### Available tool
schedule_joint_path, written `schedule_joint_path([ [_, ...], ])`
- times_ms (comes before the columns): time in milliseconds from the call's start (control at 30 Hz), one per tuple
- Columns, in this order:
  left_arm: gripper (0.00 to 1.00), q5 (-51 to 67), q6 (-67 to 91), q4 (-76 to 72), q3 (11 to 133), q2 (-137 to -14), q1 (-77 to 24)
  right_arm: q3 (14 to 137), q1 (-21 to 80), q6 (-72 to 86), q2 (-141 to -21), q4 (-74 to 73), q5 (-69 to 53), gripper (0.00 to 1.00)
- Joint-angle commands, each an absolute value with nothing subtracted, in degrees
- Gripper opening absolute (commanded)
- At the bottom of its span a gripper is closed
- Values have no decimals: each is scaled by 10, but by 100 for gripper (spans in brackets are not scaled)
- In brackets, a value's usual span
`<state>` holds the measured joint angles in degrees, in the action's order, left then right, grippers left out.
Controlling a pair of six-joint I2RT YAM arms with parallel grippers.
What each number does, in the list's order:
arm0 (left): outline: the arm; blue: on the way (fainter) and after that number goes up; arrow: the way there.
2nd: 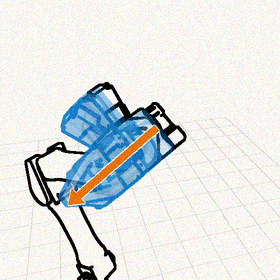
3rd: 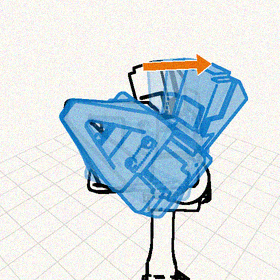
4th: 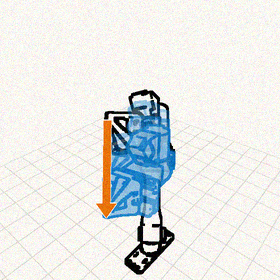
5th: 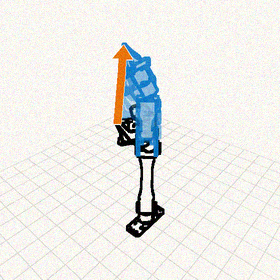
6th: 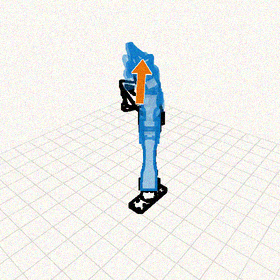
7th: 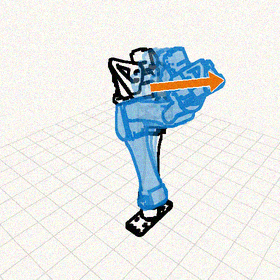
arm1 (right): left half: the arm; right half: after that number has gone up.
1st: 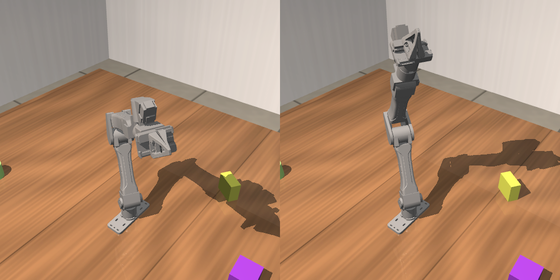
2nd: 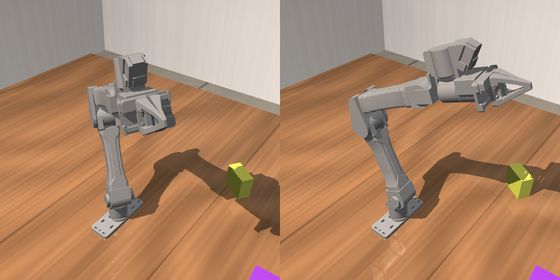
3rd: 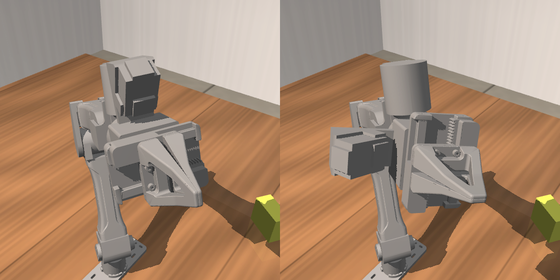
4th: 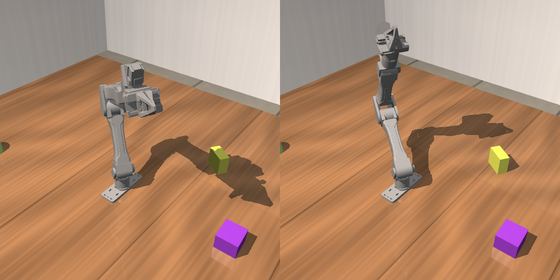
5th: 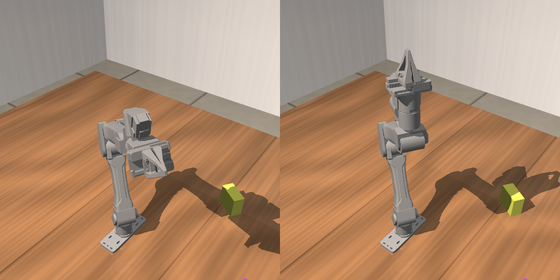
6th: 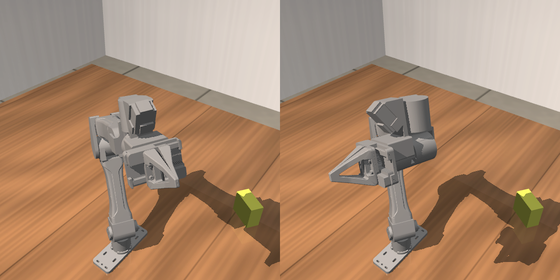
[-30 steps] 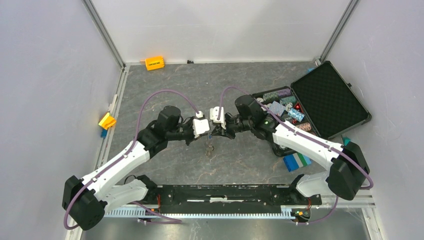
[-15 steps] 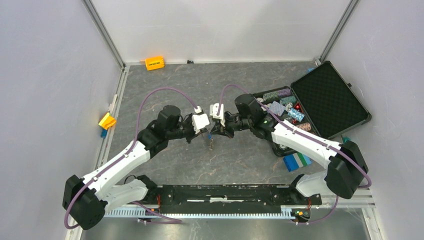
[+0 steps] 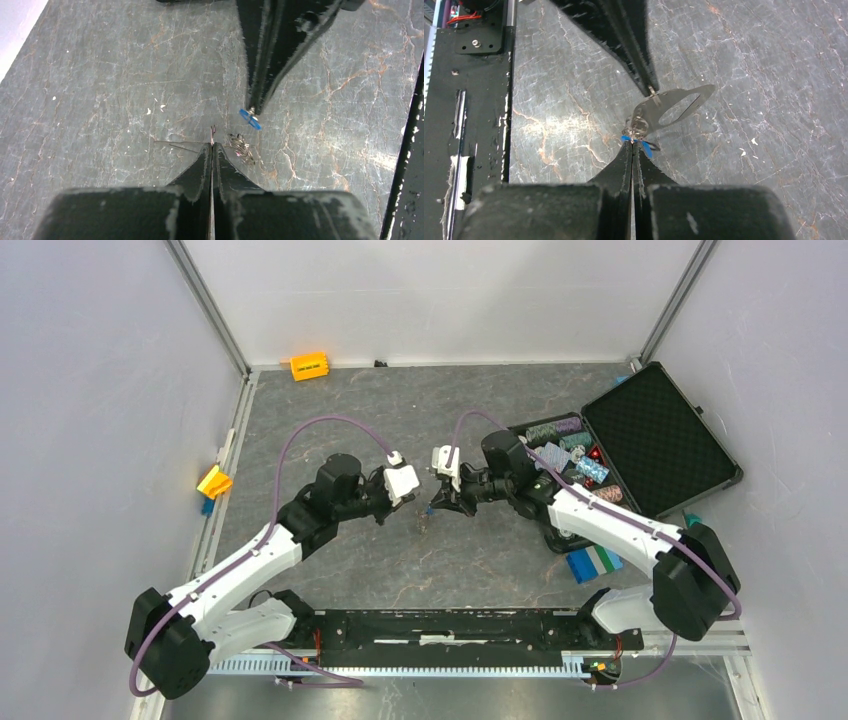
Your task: Put the keys on the keyring
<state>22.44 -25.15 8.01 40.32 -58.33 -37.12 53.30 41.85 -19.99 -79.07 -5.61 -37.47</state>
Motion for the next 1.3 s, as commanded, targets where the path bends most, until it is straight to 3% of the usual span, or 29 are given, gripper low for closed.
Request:
schedule_joint_path([
  [0, 2, 212, -228, 29, 408, -575, -370, 521, 417, -224, -751, -28, -403, 0],
  [467, 2, 133, -178, 32, 431, -594, -375, 592, 407, -131, -801, -32, -318, 0],
  [1267, 2, 113, -187, 12, 420, -598, -382, 651, 398, -60, -879, -35, -384, 0],
])
